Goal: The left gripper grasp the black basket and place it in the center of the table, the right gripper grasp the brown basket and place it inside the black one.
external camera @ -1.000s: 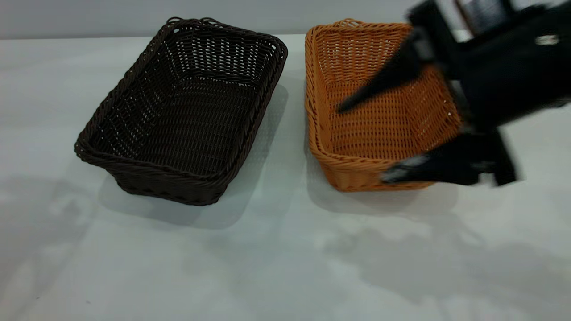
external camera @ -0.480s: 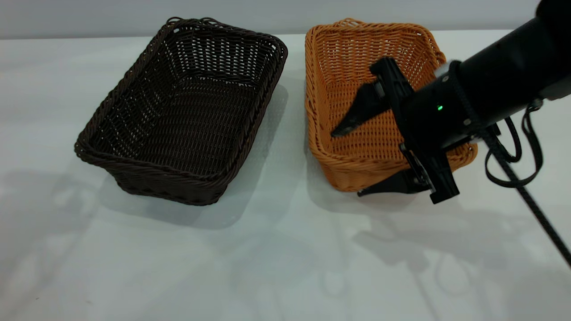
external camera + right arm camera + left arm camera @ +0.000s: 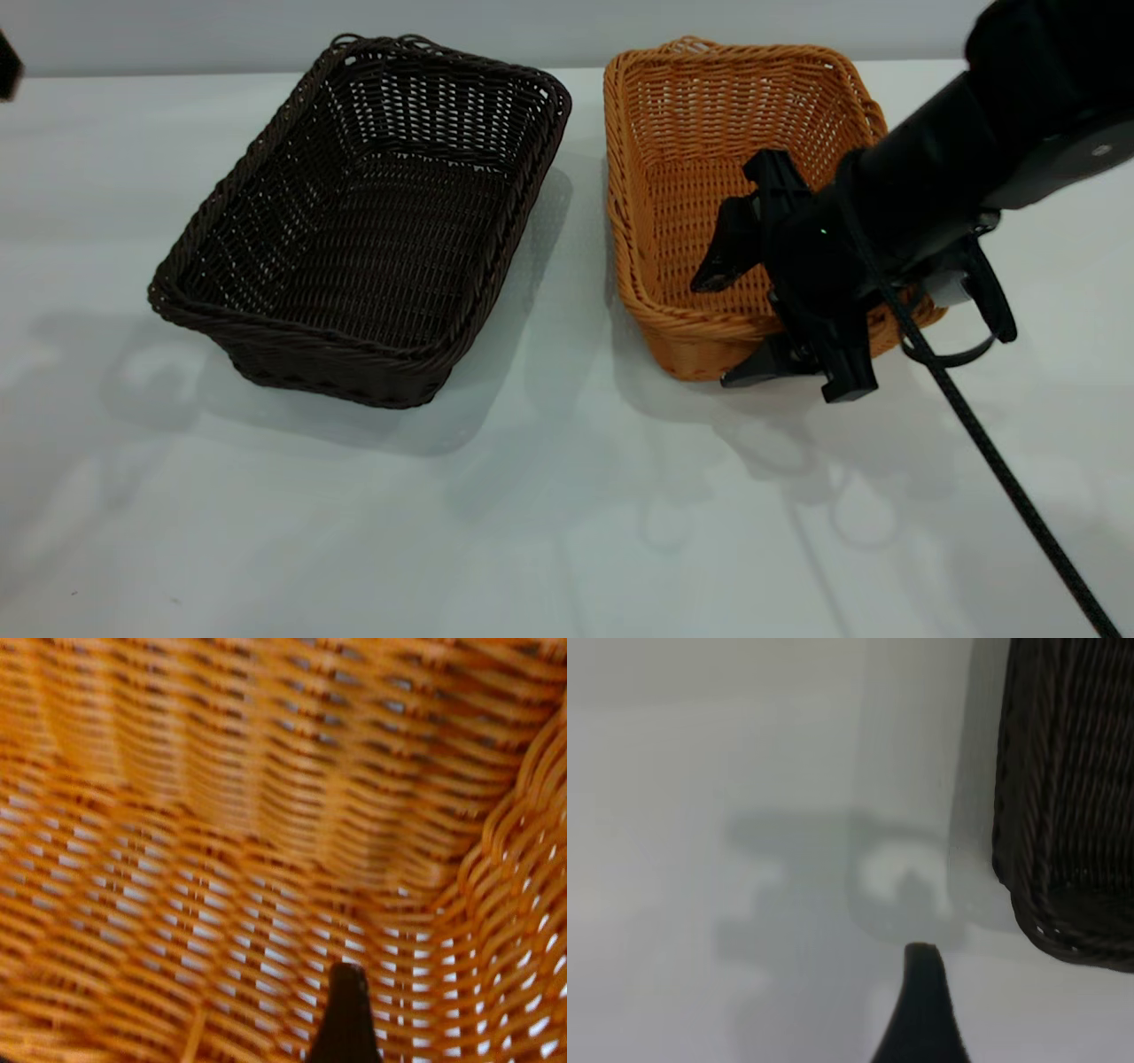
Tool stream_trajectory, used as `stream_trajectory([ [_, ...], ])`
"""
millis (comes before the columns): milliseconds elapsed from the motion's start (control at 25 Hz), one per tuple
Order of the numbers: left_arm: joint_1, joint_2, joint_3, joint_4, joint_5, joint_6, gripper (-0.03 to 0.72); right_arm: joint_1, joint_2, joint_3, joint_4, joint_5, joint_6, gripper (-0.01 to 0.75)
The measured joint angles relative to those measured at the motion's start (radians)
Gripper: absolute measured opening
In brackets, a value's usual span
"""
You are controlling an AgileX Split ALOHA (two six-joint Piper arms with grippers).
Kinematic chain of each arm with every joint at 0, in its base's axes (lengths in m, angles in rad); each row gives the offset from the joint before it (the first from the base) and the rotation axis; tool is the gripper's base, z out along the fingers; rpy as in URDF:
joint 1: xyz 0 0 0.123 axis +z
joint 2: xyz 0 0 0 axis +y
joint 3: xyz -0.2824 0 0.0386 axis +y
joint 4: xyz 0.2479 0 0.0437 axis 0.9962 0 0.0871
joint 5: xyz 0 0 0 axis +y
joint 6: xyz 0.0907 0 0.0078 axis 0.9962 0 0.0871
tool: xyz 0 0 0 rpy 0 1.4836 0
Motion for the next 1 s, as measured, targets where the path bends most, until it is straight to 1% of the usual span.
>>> stream_trajectory([
  [120,0.0,0.095,-0.083,0.001,0.029,0.0,0.531,0.009,0.001,-0.008,0.002,-0.049,0.031,0.511],
  [320,-0.011,0.276,-0.247,0.004,0.081,0.011,0.531,0.009,0.001,-0.009,0.007,-0.064,0.041,0.507],
  [640,-0.12,0.564,-0.496,0.004,0.113,0.052,0.531,0.009,0.001,-0.009,0.009,-0.063,0.041,0.507],
  [800,-0.137,0.67,-0.577,0.012,0.11,0.053,0.531,0.009,0.001,-0.009,0.009,-0.063,0.041,0.507],
  [880,-0.137,0.713,-0.593,0.012,0.086,0.051,0.529,0.009,0.001,-0.009,0.009,-0.064,0.041,0.501],
  [1000,-0.139,0.772,-0.597,0.009,0.043,0.05,0.491,0.009,0.002,-0.009,0.009,-0.066,0.041,0.456],
])
